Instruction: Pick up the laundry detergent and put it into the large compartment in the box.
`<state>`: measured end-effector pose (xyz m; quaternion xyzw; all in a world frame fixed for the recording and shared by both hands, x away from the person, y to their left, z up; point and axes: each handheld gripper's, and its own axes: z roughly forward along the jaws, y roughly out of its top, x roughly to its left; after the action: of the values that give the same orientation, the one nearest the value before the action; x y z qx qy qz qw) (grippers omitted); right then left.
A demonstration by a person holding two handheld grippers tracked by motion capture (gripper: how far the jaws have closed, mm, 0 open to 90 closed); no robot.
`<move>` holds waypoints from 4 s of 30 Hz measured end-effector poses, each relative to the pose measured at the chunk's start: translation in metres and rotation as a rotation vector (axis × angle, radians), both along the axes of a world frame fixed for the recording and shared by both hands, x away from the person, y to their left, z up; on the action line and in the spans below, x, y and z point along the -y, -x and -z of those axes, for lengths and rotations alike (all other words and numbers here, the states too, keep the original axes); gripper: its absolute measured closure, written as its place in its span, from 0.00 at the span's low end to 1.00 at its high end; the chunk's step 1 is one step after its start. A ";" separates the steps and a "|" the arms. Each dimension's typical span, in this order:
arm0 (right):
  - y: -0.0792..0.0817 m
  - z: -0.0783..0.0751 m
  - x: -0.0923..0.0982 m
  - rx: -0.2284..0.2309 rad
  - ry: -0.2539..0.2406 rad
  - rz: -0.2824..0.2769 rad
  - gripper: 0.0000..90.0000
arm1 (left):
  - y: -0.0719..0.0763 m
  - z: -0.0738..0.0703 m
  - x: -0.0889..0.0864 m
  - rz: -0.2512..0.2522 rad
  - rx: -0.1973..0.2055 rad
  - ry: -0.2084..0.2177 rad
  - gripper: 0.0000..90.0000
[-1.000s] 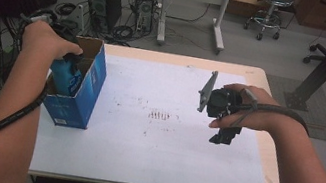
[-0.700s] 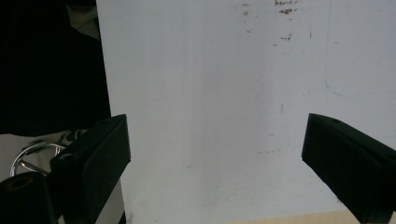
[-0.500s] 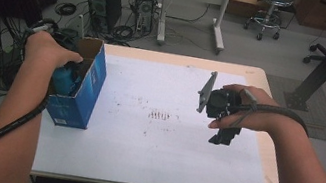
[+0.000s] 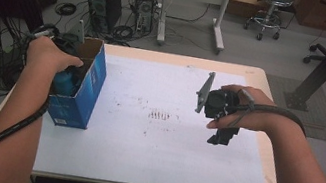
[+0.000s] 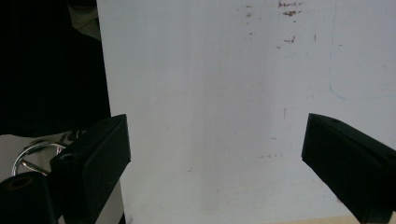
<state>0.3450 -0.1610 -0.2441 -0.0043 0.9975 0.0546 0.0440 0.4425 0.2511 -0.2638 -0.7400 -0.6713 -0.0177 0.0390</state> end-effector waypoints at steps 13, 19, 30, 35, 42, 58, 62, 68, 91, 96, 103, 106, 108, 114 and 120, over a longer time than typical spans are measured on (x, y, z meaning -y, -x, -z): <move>0.001 0.001 0.002 -0.002 0.000 0.006 0.09 | 0.001 0.008 0.001 0.000 -0.001 0.004 0.42; 0.002 0.002 0.002 -0.003 -0.001 0.006 0.09 | 0.001 0.016 0.001 0.000 -0.006 0.010 0.42; 0.002 0.003 0.002 -0.005 -0.003 0.002 0.09 | 0.002 0.022 0.001 0.002 0.003 0.011 0.42; 0.003 0.003 0.002 -0.005 -0.001 0.005 0.09 | 0.002 0.022 0.001 0.003 0.009 0.012 0.41; 0.004 0.001 0.004 -0.001 -0.004 0.003 0.09 | 0.003 0.022 0.001 0.005 0.021 0.013 0.41; 0.006 0.003 0.006 -0.002 -0.003 0.006 0.09 | 0.003 0.024 0.000 -0.011 0.016 0.018 0.35; 0.005 0.003 0.005 -0.005 0.001 0.008 0.09 | 0.004 0.022 -0.002 -0.018 0.020 0.030 0.32; 0.005 0.003 0.004 -0.001 0.000 0.001 0.09 | 0.004 0.019 -0.001 -0.017 0.028 0.028 0.31; 0.005 0.004 0.004 0.005 0.001 -0.002 0.09 | 0.007 0.006 0.001 -0.011 0.050 0.003 0.28; 0.005 0.004 0.004 0.006 -0.001 -0.002 0.09 | 0.008 0.000 0.002 -0.009 0.060 -0.009 0.26; 0.006 0.004 0.004 0.009 -0.003 -0.002 0.09 | 0.011 -0.010 0.002 -0.009 0.073 -0.019 0.22; 0.006 0.003 0.004 0.011 -0.004 -0.004 0.09 | 0.012 -0.013 0.002 -0.010 0.084 -0.020 0.21; 0.006 0.002 0.004 0.012 -0.005 -0.004 0.09 | 0.012 -0.015 0.002 -0.014 0.087 -0.015 0.19; 0.007 0.001 0.004 0.015 -0.005 -0.004 0.09 | 0.014 -0.023 0.005 0.004 0.100 -0.018 0.13; 0.007 0.000 0.004 0.016 -0.004 -0.002 0.09 | 0.015 -0.030 0.011 0.031 0.106 -0.016 0.08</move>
<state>0.3377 -0.1651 -0.2442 -0.0058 0.9970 0.0566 0.0520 0.4276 0.2401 -0.2336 -0.7480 -0.6607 -0.0629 0.0088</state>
